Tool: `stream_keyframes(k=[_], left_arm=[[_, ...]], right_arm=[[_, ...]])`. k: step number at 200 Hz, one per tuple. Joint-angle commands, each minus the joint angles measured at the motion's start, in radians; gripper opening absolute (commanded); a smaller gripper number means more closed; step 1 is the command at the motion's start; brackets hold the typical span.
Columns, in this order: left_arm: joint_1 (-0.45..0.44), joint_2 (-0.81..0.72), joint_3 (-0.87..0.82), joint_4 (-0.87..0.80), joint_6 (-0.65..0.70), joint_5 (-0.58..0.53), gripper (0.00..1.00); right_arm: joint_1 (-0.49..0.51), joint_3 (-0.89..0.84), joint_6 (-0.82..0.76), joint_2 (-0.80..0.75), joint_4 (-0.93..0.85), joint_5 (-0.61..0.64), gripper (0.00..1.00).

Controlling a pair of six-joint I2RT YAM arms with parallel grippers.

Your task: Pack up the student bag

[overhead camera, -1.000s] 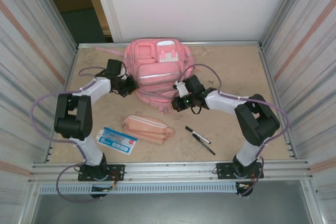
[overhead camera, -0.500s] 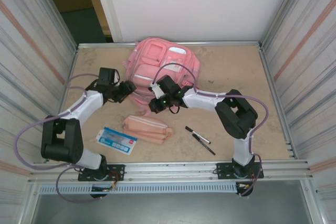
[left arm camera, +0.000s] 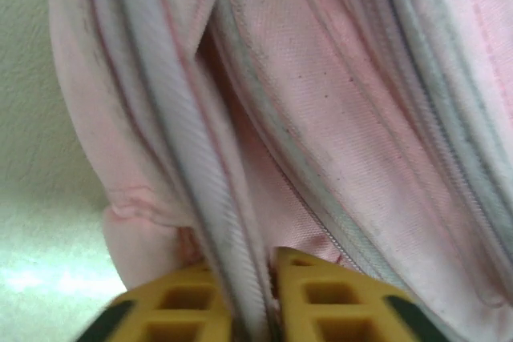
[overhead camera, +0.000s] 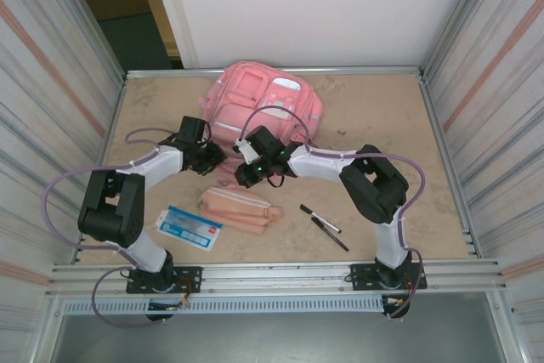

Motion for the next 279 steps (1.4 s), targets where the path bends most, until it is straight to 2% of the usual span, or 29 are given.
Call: stream_keyframes(k=[1,42,60,82,107,120,135,155,180,212,226,248,267,279], left_arm=[[0.035,0.009,0.024,0.022,0.033,-0.027,0.04],[0.097,0.021,0.160,-0.114,0.219,0.023,0.00],[0.127,0.059,0.209,-0.124,0.256,0.109,0.00],[0.143,0.135,0.309,-0.134,0.301,0.150,0.06],[0.154,0.203,0.411,-0.179,0.311,0.155,0.18],[0.155,0.169,0.392,-0.179,0.290,0.150,0.31],[0.143,0.090,0.330,-0.185,0.282,0.114,0.37],[0.105,-0.015,0.227,-0.208,0.262,0.057,0.41],[0.034,-0.097,0.113,-0.179,0.181,0.045,0.48],[-0.073,-0.098,0.052,-0.097,0.061,-0.036,0.52],[-0.102,-0.069,0.049,-0.056,0.013,-0.035,0.53],[-0.141,-0.031,0.050,-0.019,-0.027,-0.114,0.51],[-0.142,-0.002,0.064,-0.023,-0.026,-0.158,0.41],[-0.135,-0.002,0.073,-0.030,-0.002,-0.171,0.28]], right_arm=[[-0.037,-0.064,-0.052,-0.089,-0.041,-0.010,0.00],[-0.201,-0.207,-0.076,-0.193,-0.125,0.053,0.00],[-0.248,-0.242,-0.072,-0.224,-0.140,0.062,0.00],[-0.241,-0.252,-0.052,-0.224,-0.120,0.049,0.00],[-0.171,-0.203,-0.029,-0.198,-0.104,0.063,0.00],[-0.137,-0.168,-0.013,-0.181,-0.102,0.065,0.00],[-0.110,-0.131,0.002,-0.163,-0.088,0.056,0.00],[-0.080,-0.096,0.000,-0.142,-0.074,0.050,0.00],[-0.066,-0.069,-0.004,-0.115,-0.059,0.026,0.00],[-0.048,-0.062,-0.031,-0.101,-0.046,0.014,0.00],[-0.044,-0.061,-0.028,-0.098,-0.043,0.007,0.00],[-0.038,-0.065,-0.029,-0.094,-0.039,0.004,0.00],[-0.041,-0.078,-0.032,-0.106,-0.048,0.019,0.00],[-0.049,-0.095,-0.038,-0.117,-0.055,0.025,0.00]])
